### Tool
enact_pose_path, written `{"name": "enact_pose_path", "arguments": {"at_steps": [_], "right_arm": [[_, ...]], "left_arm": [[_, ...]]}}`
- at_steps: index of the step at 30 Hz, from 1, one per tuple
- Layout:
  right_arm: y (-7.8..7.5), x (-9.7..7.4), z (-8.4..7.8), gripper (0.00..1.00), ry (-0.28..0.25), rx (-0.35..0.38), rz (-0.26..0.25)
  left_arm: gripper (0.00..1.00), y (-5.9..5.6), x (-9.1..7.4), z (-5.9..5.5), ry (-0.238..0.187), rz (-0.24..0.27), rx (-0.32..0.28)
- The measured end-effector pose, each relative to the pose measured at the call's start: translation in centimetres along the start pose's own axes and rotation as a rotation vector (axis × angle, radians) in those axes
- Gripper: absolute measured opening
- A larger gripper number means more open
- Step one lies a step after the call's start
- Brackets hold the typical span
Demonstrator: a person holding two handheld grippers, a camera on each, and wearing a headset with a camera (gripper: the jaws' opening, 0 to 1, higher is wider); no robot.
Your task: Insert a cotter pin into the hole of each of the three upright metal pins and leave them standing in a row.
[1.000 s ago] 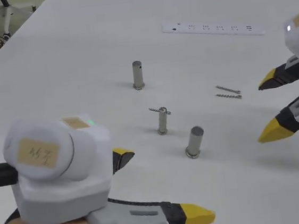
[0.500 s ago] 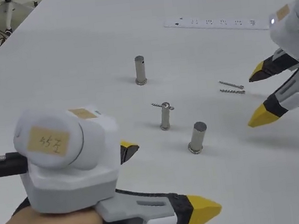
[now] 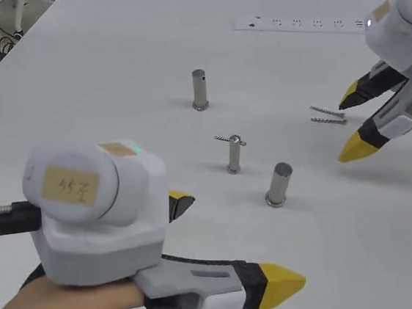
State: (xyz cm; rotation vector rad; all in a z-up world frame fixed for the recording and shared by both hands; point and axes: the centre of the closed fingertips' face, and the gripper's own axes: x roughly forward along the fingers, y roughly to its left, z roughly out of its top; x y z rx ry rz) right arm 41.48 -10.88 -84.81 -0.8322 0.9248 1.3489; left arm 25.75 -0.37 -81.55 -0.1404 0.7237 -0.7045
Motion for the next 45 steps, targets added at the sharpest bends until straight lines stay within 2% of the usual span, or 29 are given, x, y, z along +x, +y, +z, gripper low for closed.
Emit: {"name": "enact_pose_path", "arguments": {"at_steps": [8, 9, 17, 24, 28, 29, 32, 45], "right_arm": [[0.2, 0.3, -0.3, 0.59, 0.028, -0.027, 0.033], [-0.2, 0.5, -0.4, 0.59, 0.032, -0.024, 0.036], [-0.3, 0.8, -0.6, 0.57, 0.052, -0.017, 0.054], [-0.2, 1.0, -0.7, 0.54, 0.061, -0.016, 0.064], [0.1, 1.1, -1.3, 0.51, 0.084, -0.017, 0.076], [-0.1, 1.1, -1.1, 0.5, 0.078, -0.033, 0.068], [-0.1, 1.1, -1.1, 0.48, 0.078, -0.016, 0.07], [-3.5, 1.7, -1.2, 0.26, 0.092, 0.029, 0.01]], "left_arm": [[0.91, 0.3, 0.0, -0.1, 0.004, 0.005, -0.008], [0.91, 0.3, 0.0, -0.1, 0.004, 0.006, -0.007], [0.91, 0.5, -0.2, -0.2, 0.002, 0.009, -0.012], [0.9, 0.5, -0.1, -0.2, 0.003, 0.008, -0.013], [0.9, 0.4, 0.0, -0.4, 0.011, 0.007, -0.011], [0.9, 0.5, 0.0, -0.5, 0.012, 0.008, -0.01], [0.9, 0.5, 0.0, -0.5, 0.015, 0.008, -0.012], [0.88, 0.7, 0.2, -0.6, 0.023, 0.011, -0.011]]}}
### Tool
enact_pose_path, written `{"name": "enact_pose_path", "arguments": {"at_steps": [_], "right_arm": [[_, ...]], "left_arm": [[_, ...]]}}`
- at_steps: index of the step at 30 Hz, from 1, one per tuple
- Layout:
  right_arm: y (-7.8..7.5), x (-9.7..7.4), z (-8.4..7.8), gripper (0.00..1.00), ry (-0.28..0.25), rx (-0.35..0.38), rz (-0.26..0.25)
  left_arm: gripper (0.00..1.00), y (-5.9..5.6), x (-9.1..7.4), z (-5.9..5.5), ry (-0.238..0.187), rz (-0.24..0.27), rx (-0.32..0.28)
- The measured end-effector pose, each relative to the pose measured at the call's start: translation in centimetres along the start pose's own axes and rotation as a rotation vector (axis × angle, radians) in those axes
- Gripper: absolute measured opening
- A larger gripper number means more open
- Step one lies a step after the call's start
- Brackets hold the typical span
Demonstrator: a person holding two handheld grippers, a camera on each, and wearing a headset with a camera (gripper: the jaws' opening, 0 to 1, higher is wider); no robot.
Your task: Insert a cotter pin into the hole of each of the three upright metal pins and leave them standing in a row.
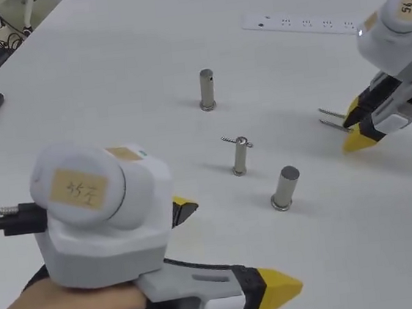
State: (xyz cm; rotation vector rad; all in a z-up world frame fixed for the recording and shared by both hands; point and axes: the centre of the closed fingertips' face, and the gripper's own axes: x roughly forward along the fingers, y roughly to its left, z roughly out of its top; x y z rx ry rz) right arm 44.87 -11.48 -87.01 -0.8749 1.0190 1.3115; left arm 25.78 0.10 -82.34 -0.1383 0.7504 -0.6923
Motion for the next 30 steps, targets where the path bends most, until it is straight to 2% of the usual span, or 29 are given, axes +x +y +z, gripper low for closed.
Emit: {"name": "enact_pose_path", "arguments": {"at_steps": [5, 15, 26, 30], "right_arm": [[-1.0, 0.3, 0.2, 0.17, 0.005, 0.057, -0.037], [-1.6, 0.4, 0.4, 0.08, 0.009, 0.121, -0.058], [-1.6, 0.5, 0.6, 0.05, 0.108, -0.002, -0.134], [-1.5, 0.5, 0.6, 0.04, 0.121, -0.022, -0.147]], "left_arm": [[0.88, 0.1, 0.1, -0.1, 0.0, 0.003, -0.001], [0.86, 0.3, 0.2, -0.3, 0.001, 0.006, -0.006], [0.86, 0.4, 0.3, -0.4, 0.003, 0.009, -0.013], [0.85, 0.4, 0.3, -0.5, 0.006, 0.008, -0.011]]}}
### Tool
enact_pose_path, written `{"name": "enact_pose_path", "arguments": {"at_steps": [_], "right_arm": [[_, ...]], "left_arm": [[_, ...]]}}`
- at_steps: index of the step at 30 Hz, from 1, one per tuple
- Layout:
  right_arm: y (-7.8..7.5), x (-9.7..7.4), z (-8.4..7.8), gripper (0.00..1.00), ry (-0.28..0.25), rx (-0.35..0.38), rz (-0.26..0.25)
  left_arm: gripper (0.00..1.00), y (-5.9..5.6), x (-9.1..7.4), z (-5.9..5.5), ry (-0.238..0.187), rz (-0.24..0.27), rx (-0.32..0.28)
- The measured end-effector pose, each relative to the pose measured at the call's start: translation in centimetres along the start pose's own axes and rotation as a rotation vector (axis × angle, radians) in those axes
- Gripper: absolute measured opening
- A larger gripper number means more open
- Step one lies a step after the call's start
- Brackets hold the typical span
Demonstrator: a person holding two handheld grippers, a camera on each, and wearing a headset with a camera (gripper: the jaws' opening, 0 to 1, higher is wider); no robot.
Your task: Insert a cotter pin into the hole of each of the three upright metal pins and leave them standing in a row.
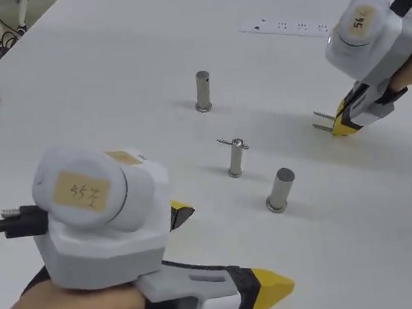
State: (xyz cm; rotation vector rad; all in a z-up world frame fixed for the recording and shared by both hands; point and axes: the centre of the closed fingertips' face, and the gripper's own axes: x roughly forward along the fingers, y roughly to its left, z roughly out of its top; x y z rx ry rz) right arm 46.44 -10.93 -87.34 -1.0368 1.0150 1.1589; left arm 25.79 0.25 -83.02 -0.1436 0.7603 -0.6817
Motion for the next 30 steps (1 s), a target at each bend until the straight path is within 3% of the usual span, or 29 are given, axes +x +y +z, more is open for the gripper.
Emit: {"name": "enact_pose_path", "arguments": {"at_steps": [9, 16, 30], "right_arm": [[0.2, -0.4, -0.1, 0.03, -0.064, 0.095, -0.005], [0.4, -0.5, -0.1, 0.02, -0.093, 0.07, -0.039], [0.9, -1.6, -0.3, 0.02, -0.086, 0.001, -0.09]], "left_arm": [[0.85, 0.0, 0.0, -0.1, 0.006, 0.001, -0.001], [0.85, 0.1, -0.1, 0.0, 0.003, 0.01, -0.001], [0.85, 0.1, -0.4, 0.3, 0.001, 0.023, 0.022]]}}
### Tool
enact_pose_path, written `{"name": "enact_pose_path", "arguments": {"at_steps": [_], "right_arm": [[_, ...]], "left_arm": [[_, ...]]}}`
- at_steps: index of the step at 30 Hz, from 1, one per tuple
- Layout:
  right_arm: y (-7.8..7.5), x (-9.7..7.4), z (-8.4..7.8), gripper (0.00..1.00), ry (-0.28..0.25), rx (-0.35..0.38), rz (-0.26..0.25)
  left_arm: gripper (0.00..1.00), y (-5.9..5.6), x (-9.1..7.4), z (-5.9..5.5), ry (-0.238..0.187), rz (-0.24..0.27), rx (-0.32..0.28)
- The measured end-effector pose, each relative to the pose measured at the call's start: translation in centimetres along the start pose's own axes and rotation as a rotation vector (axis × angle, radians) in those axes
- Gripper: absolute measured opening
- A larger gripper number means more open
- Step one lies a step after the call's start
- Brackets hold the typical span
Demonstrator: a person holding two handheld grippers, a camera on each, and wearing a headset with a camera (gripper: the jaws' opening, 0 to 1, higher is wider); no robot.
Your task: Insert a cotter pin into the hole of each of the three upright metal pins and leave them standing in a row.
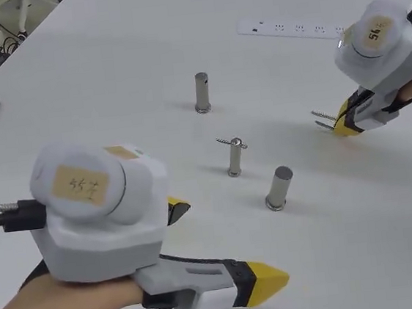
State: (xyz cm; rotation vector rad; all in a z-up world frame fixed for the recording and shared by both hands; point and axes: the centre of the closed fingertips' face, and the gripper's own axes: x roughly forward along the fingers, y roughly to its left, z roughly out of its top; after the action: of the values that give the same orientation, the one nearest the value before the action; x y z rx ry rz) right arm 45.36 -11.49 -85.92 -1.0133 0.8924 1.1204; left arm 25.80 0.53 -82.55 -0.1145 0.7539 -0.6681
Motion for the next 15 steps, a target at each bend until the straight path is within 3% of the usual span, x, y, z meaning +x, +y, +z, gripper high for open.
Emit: {"name": "enact_pose_path", "arguments": {"at_steps": [15], "right_arm": [[1.4, -3.8, 0.1, 0.02, -0.087, -0.001, -0.084]], "left_arm": [[0.85, -0.4, -0.4, 1.0, -0.007, -0.005, 0.037]]}}
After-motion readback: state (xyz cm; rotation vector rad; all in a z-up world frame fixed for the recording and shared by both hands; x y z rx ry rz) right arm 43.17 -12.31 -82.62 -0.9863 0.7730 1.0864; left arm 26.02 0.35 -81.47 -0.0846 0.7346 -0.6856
